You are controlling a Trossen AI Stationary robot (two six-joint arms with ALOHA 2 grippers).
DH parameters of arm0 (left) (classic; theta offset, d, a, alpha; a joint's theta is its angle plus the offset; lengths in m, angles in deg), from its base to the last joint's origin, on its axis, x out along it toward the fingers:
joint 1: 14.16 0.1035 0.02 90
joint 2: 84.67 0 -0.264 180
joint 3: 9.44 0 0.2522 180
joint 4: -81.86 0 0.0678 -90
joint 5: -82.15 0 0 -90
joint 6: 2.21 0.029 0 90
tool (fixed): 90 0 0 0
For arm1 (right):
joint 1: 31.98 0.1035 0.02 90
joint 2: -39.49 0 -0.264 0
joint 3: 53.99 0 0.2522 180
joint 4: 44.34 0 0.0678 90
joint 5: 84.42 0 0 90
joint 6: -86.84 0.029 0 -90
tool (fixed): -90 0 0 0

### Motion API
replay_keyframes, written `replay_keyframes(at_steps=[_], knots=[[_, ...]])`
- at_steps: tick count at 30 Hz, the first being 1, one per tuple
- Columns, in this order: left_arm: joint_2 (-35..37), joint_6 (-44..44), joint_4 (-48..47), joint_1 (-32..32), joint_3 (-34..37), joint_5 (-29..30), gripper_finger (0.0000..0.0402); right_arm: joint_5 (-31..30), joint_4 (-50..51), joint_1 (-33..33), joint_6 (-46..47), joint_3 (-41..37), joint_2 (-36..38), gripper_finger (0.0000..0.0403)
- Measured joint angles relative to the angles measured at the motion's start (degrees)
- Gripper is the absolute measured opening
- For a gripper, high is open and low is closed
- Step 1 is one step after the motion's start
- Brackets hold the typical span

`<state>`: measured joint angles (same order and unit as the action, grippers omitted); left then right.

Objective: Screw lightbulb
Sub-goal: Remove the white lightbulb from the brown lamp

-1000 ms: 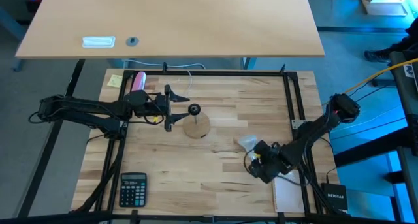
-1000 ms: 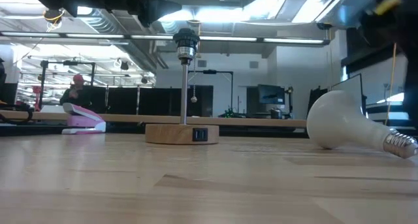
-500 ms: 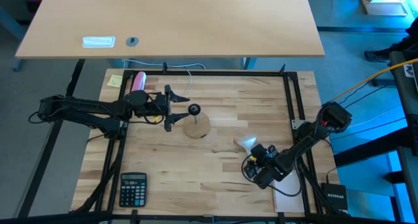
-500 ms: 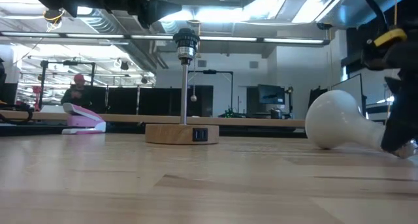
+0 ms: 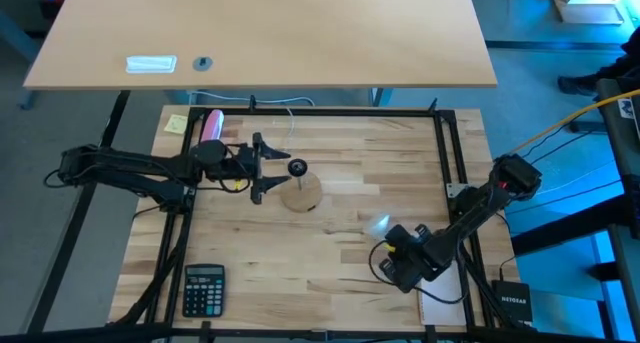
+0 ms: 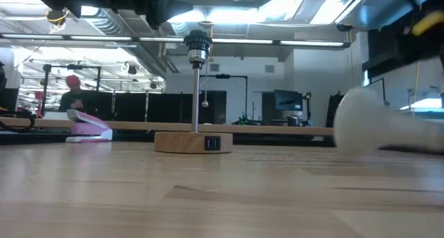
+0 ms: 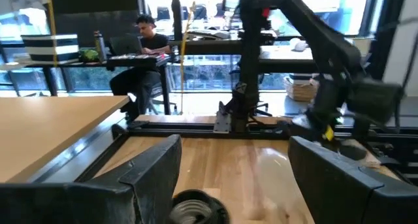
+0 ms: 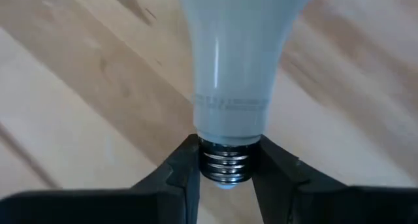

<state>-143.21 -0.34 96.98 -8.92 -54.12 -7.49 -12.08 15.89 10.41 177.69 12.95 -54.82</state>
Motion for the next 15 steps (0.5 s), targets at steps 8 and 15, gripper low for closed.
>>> replay_keyframes(at_steps=[8, 15], knots=[[0.0, 2.1, -0.5, -3.2, -0.2, 2.4, 0.0272, 9.6, 18.5, -7.8, -13.6, 13.7, 2.6, 0.0107], [-0.8, 6.3, -17.1, -9.3, -8.6, 11.5, 0.0249, 18.9, 21.0, -18.0, -29.7, 17.9, 2.6, 0.0107]])
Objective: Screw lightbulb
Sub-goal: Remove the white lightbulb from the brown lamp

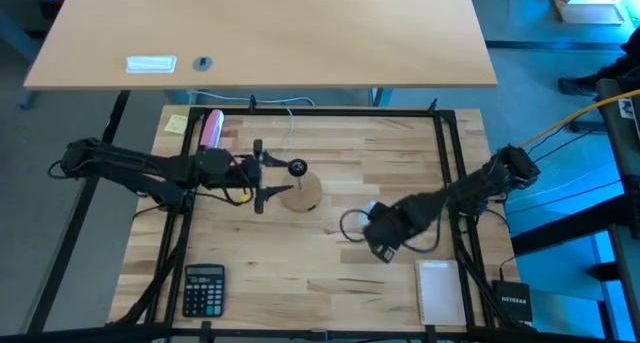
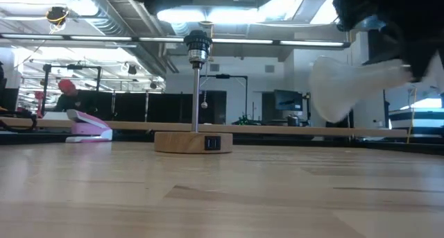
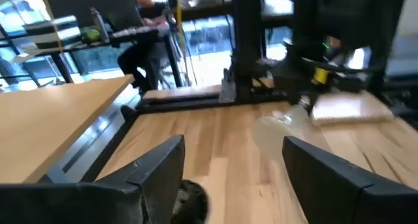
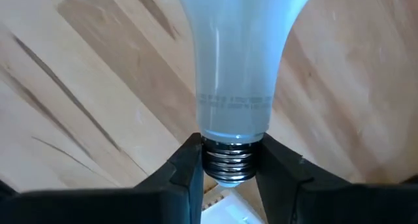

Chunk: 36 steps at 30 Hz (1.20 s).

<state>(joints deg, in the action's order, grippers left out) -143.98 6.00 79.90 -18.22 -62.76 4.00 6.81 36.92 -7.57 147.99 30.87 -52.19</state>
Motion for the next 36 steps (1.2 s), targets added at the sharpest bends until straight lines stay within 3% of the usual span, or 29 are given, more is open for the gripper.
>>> replay_keyframes(at_steps=[5, 11, 22, 30, 36], knots=[[-3.1, 1.3, -5.9, -5.8, -5.1, 4.4, 0.0227, 0.8, 0.2, -4.1, -5.6, 1.4, 0.0, 0.0107], [-12.9, 0.8, -1.2, -10.2, -7.4, 5.3, 0.0197, 0.9, 0.0, -6.2, -8.8, 1.9, 0.0, 0.0107], [-36.8, 0.2, 21.8, -9.8, -9.8, 5.3, 0.0154, 1.4, -0.6, -5.7, -8.7, 1.9, 0.0, 0.0107], [-47.6, 2.2, 23.0, -9.8, -19.9, 5.3, 0.0127, 1.4, -4.9, -5.7, -8.6, 1.9, 0.0, 0.0107], [-49.2, 2.9, 21.5, -9.3, -21.2, 5.3, 0.0117, 1.4, -4.9, -5.6, -8.5, 1.9, 0.0, 0.0107]])
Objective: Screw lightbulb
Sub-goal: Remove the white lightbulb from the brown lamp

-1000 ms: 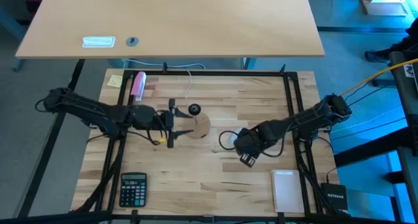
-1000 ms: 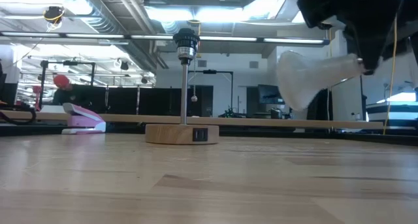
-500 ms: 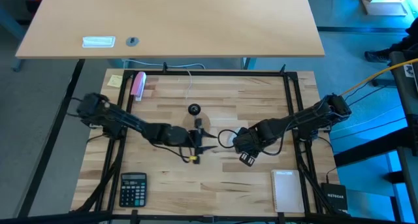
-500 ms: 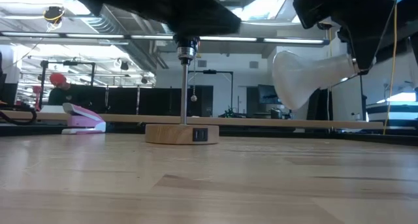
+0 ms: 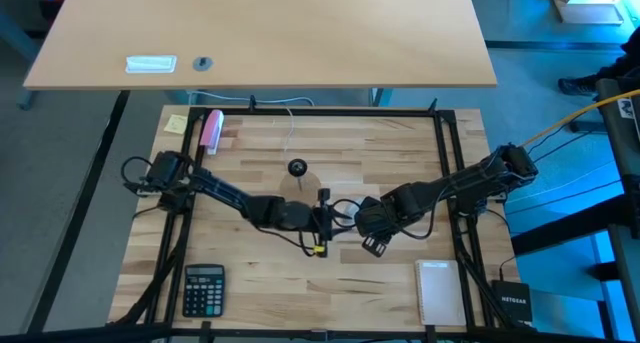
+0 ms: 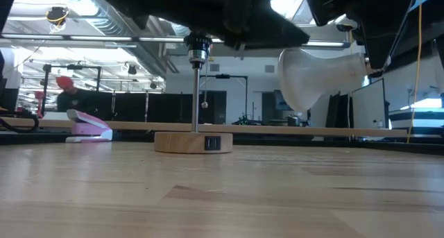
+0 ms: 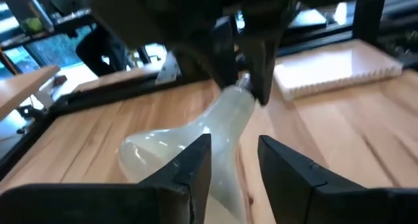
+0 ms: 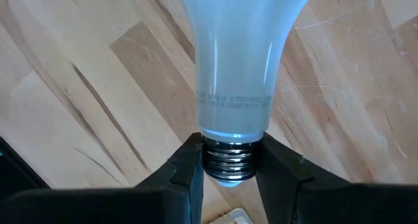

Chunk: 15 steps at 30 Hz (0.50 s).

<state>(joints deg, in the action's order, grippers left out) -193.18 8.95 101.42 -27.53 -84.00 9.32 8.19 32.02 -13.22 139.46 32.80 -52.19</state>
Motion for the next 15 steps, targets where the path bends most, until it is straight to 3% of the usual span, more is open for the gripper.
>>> replay_keyframes(at_steps=[10, 15], knots=[[0.0, -4.5, -5.6, 2.8, 0.0, -3.1, 0.0115, -0.8, 1.5, 0.0, -0.1, 1.6, 0.0, 0.0107], [-0.7, -4.9, -5.9, 2.9, 0.0, -5.4, 0.0115, -4.7, 1.5, 0.0, -1.1, 4.3, 0.0, 0.0107]])
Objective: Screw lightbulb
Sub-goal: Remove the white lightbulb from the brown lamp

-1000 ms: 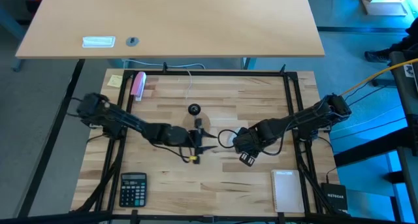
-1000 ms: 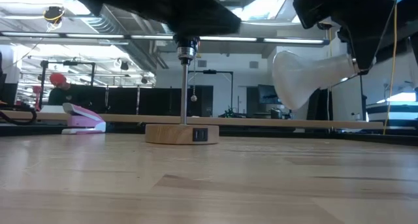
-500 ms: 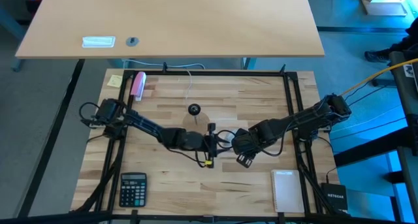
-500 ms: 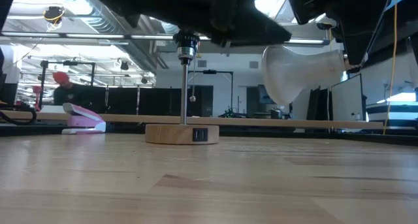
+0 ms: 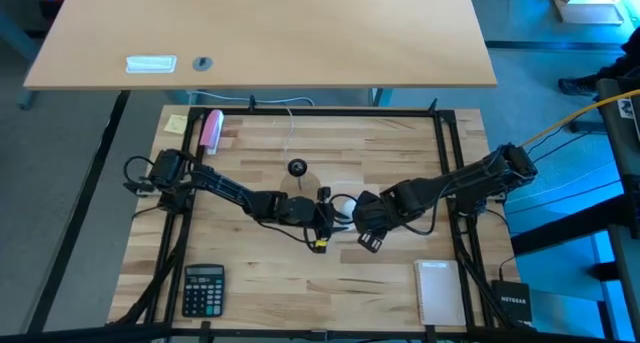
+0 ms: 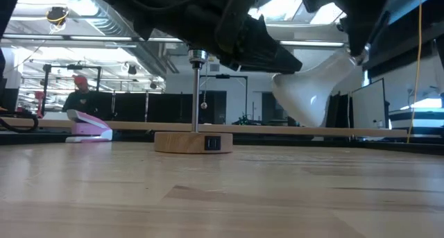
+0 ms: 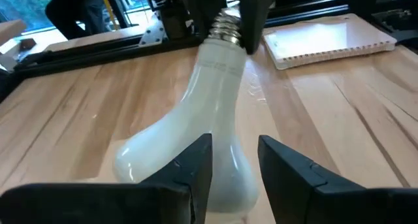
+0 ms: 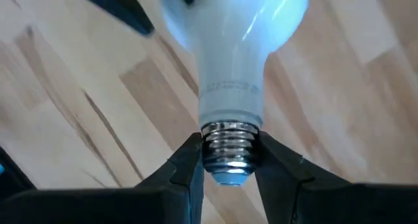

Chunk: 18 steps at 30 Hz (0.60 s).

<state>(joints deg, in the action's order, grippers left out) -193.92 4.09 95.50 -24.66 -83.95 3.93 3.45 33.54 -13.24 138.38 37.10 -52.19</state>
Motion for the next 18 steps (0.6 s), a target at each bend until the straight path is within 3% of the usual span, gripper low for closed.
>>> replay_keyframes(at_steps=[12, 18], knots=[[-0.1, -1.0, -0.9, 0.0, 0.0, -2.0, 0.0115, -14.7, -4.4, 0.0, -0.1, 0.9, 0.0, 0.0107], [0.1, -3.3, -2.0, -0.4, 0.1, -2.3, 0.0115, -14.8, -4.1, 0.0, 0.3, 0.9, 0.0, 0.0107]])
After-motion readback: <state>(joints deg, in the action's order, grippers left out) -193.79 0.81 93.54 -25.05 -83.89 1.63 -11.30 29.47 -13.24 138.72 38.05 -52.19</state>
